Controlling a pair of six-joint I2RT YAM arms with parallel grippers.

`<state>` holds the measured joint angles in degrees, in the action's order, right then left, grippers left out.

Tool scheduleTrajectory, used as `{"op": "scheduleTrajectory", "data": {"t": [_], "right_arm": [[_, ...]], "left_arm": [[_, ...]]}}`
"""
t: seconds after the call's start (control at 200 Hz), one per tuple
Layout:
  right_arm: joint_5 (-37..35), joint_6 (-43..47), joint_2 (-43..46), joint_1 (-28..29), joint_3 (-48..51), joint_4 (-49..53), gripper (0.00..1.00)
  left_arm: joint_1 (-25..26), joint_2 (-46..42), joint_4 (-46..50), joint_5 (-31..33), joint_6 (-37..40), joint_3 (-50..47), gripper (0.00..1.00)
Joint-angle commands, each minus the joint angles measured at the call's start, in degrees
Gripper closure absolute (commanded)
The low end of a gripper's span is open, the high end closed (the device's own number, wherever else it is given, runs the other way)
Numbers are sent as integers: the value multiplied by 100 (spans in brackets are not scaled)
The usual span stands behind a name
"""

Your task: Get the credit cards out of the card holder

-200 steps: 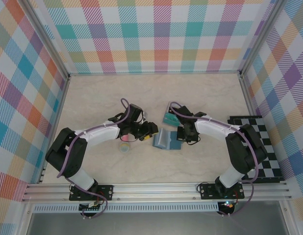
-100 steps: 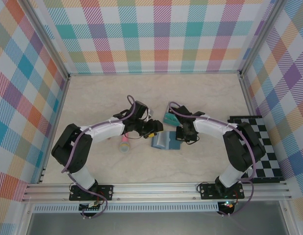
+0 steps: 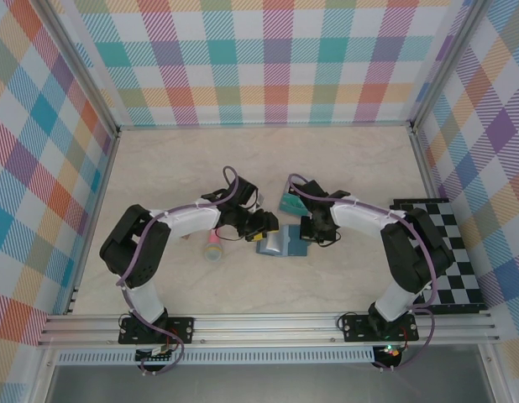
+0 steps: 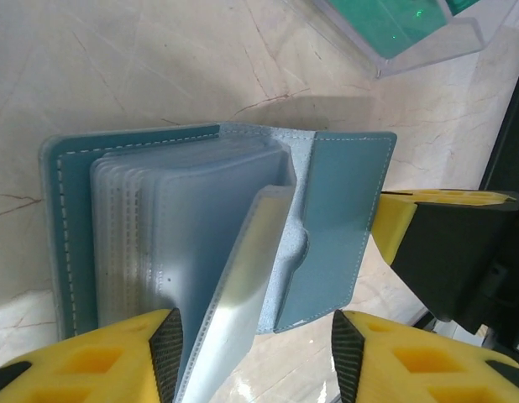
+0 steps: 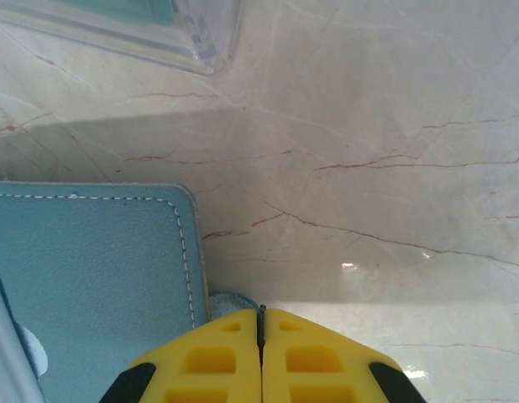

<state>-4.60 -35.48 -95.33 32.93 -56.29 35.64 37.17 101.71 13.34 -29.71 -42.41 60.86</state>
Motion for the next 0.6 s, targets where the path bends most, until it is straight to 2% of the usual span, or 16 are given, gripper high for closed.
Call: {"op": "scheduleTrajectory", "data": {"t": [0.0,0.355,0.485,0.6], "right_arm": [[188,37,-105,-31,-118,-39,99],[934,207,-213,77,-128,-421,99],[1389,301,-258,223,-179,-582,98],[1661,310,-336,357,-228,-736,98]], "left_arm": [[58,105,-59,-220,90,154,54],[67,16,44,-91,143,21,85],[65,-283,195,111,174,-179,86],[78,-607,91,134,78,-461,80]]}}
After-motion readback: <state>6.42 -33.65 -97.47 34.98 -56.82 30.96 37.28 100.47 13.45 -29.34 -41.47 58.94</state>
